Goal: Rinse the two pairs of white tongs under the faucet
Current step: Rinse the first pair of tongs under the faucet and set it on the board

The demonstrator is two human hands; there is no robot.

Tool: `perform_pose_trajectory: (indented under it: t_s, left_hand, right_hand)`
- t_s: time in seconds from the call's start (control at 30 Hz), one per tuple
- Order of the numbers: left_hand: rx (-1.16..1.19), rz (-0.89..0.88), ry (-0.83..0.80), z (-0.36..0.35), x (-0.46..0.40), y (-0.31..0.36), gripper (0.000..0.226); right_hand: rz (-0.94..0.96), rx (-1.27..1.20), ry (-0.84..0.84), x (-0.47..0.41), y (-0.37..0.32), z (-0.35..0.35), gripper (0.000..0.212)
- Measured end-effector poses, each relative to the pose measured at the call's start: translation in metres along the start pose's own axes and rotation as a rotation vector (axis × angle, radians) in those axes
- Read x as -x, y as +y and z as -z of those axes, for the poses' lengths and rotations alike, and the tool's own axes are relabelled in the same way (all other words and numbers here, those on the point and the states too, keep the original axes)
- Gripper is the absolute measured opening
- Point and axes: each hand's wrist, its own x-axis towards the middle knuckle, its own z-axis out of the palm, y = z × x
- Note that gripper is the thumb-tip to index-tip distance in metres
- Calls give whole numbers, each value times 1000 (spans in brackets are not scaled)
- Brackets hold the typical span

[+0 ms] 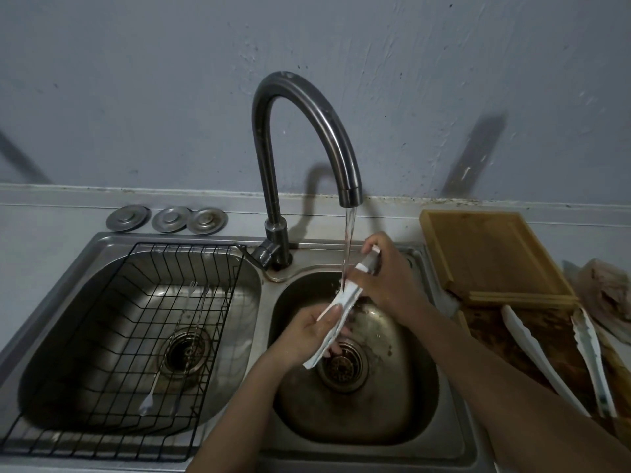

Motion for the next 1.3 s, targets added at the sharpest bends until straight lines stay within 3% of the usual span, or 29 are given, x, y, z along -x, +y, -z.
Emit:
perform_pose_trajectory:
  t_s: [0.13, 0.3, 0.4, 0.47, 0.53, 0.6, 0.7, 0.83, 0.93, 0.97, 1.0, 1.07, 1.1, 1.17, 1.3]
  left_hand:
    - [50, 22, 41, 23, 4, 8, 33]
    - [115, 192, 26, 40, 5, 12, 39]
    - [186, 262, 16, 48, 10, 14, 23]
    - [205, 250, 68, 53, 9, 10, 31]
    - [282, 202, 225, 52, 5, 9, 43]
    - [377, 156, 368, 49, -1, 10, 37]
    - [401, 136, 422, 41, -5, 19, 25]
    - [196, 109, 382, 43, -6, 24, 29]
    - [81, 81, 340, 41, -9, 24, 22]
    - [48, 82, 373, 42, -10, 26, 24]
    - [12, 70, 433, 43, -11, 25, 41]
    - [39, 71, 669, 50, -12, 24, 76]
    - [14, 52, 792, 54, -12, 23, 79]
    - [-200, 21, 911, 60, -13, 28, 72]
    - [-507, 32, 921, 72, -29, 43, 43]
  right_hand:
    - [-26, -106, 111, 3, 3, 1, 26]
    - [-28, -108, 183, 6, 6, -3, 24]
    - [-44, -114, 207, 8, 8, 1, 27]
    - [-89, -83, 191, 9, 9, 9, 30]
    - [-112, -3, 132, 9, 11, 20, 31]
    - [-95, 114, -9, 7, 12, 31, 29]
    - [-11, 400, -279, 6, 7, 47, 37]
    - [12, 742, -579, 10, 3, 46, 45]
    - [-81, 562, -715, 23, 10, 20, 39]
    - [-114, 447, -692, 28, 11, 12, 37]
    - [-138, 356, -638, 32, 14, 7, 36]
    - [-130, 292, -510, 37, 15, 1, 38]
    - [-107, 295, -461, 40, 16, 0, 39]
    - [-90, 296, -403, 45, 20, -3, 41]
    - [-131, 281, -346, 57, 33, -4, 48]
